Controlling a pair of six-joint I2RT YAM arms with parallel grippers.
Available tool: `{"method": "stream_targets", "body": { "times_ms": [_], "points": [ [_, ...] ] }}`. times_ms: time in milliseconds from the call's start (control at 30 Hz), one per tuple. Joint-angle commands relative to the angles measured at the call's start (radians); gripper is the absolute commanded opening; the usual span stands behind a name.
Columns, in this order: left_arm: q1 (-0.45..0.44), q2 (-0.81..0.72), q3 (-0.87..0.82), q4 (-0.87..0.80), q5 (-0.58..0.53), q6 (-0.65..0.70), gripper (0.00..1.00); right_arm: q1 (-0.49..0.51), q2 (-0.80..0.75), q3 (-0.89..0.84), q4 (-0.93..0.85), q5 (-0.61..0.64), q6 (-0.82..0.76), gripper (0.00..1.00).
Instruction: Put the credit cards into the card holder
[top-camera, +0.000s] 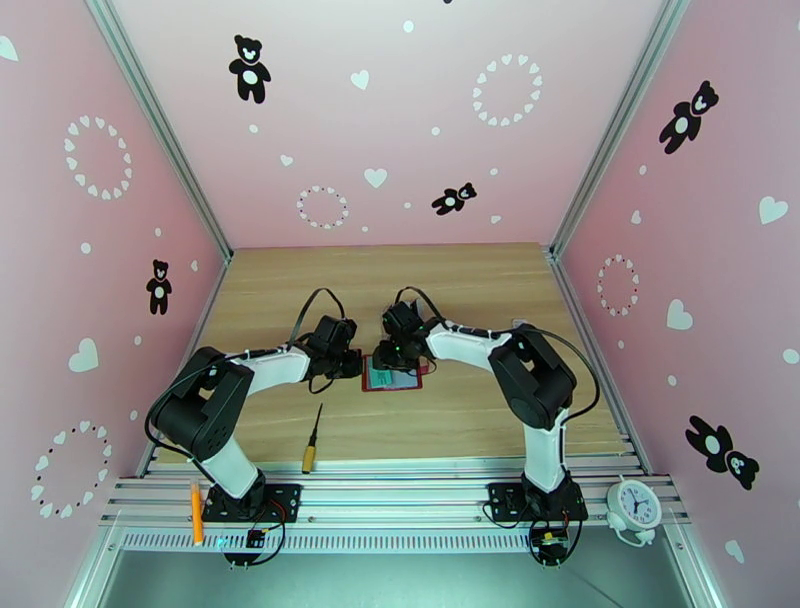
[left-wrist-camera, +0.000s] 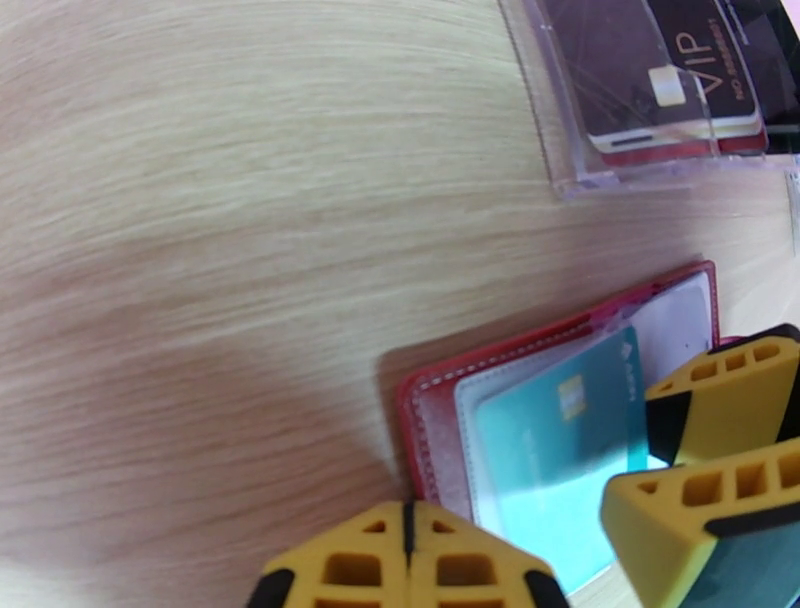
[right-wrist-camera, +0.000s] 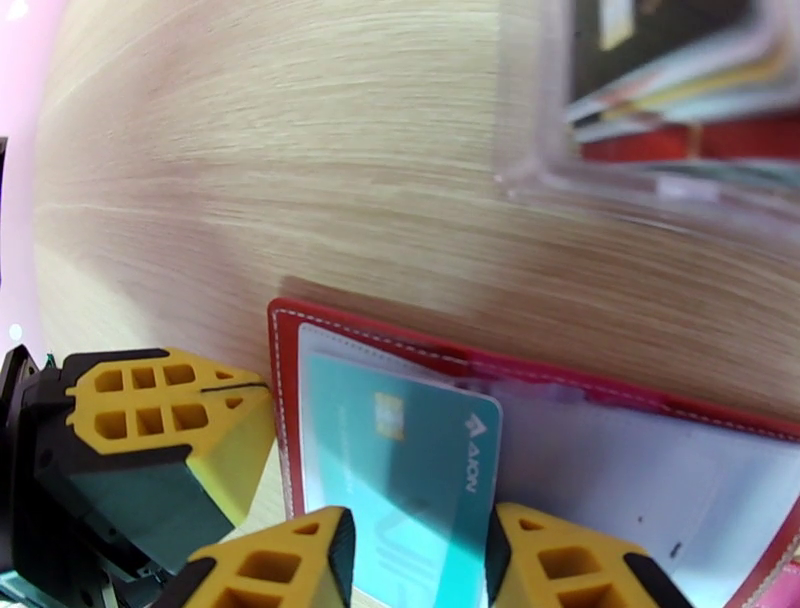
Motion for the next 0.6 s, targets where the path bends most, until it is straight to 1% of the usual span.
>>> {"method": "stream_targets", "body": {
  "times_ms": [0, 267, 333, 567],
  "points": [
    [-0.008, 0.008, -0.010, 0.017, 0.034, -0.012, 0.07, 0.024, 0.034, 0.052, -0.029, -0.019, -0.015, 0.39],
    [-0.009, 0.009, -0.002, 0.004, 0.008, -0.009, 0.09, 0.052, 0.045, 0.089, -0.034, -0.034, -0.017, 0.39],
    [-0.007, 0.008, 0.000, -0.006, -0.007, -0.004, 0.09, 0.052, 0.041, 0.087, -0.042, -0.022, -0.019, 0.39],
    [-0.003, 0.005, 0.000, -0.012, -0.019, -0.002, 0.10, 0.033, -0.041, 0.066, -0.138, 0.121, -0.075, 0.41]
  ]
}}
